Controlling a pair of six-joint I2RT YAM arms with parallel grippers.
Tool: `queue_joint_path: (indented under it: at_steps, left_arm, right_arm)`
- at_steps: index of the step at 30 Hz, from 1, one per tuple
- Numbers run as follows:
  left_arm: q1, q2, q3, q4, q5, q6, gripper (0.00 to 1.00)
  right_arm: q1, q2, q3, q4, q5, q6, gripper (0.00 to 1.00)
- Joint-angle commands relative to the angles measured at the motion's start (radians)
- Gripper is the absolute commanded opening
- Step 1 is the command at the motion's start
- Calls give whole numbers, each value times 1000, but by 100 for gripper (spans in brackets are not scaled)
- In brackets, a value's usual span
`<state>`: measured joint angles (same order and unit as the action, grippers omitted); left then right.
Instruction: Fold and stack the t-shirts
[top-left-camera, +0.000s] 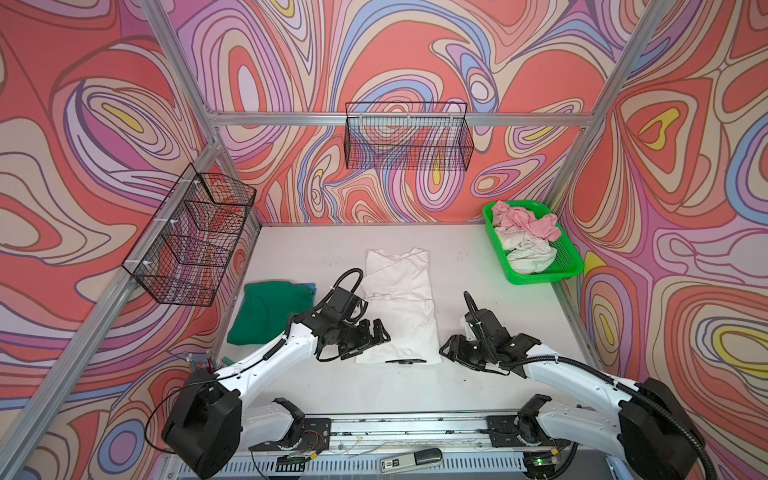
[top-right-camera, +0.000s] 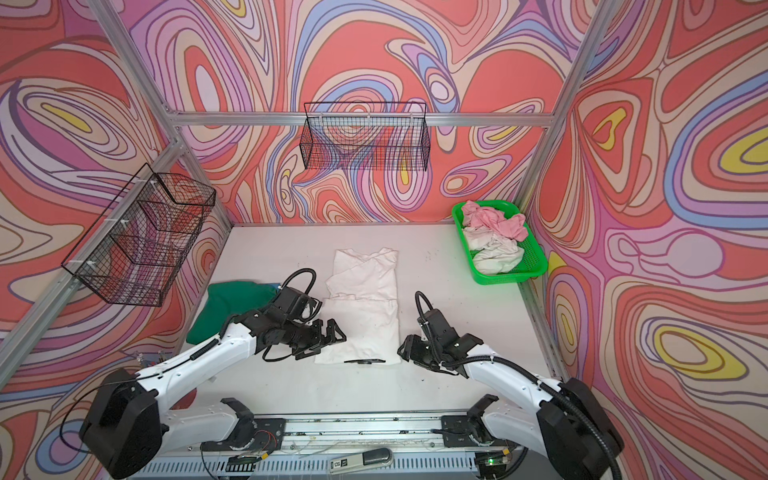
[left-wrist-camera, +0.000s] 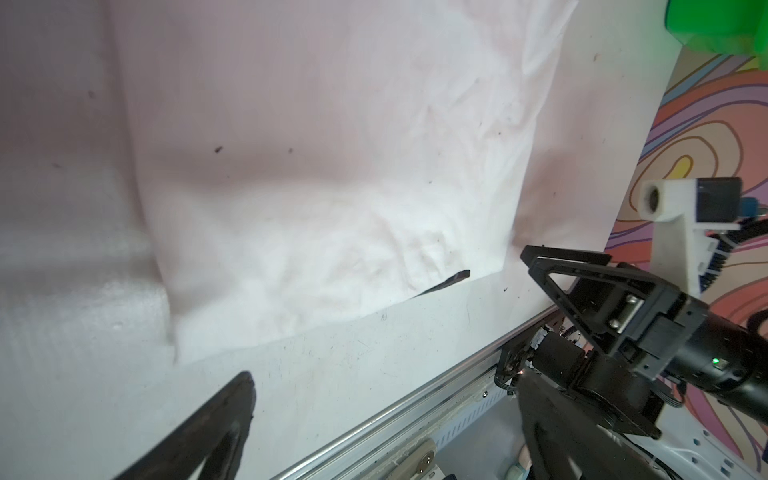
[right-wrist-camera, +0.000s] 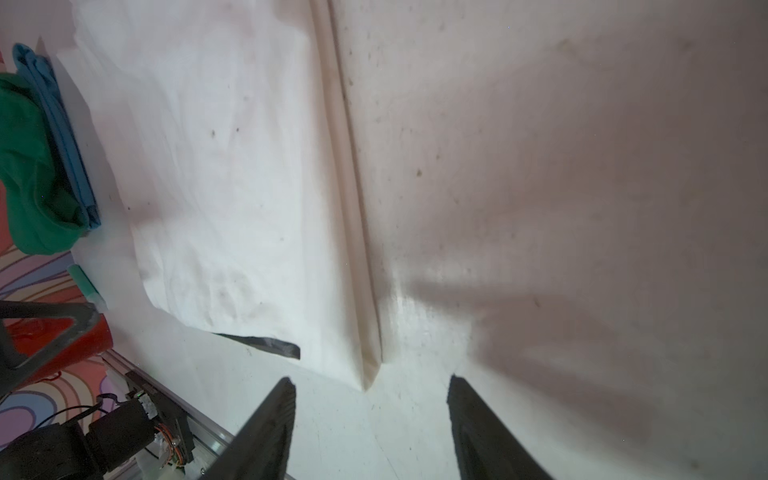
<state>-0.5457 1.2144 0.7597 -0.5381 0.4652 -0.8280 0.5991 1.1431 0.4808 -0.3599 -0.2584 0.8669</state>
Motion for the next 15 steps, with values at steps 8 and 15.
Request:
queue_joint_path:
  at_steps: [8, 15]
  left_arm:
    - [146, 11, -124, -81, 20, 45, 99]
    - [146, 85, -171, 18, 82, -5, 89]
  right_arm:
    - [49, 115, 32, 39, 100, 37, 62]
    - [73, 158, 44, 54, 107, 70, 57]
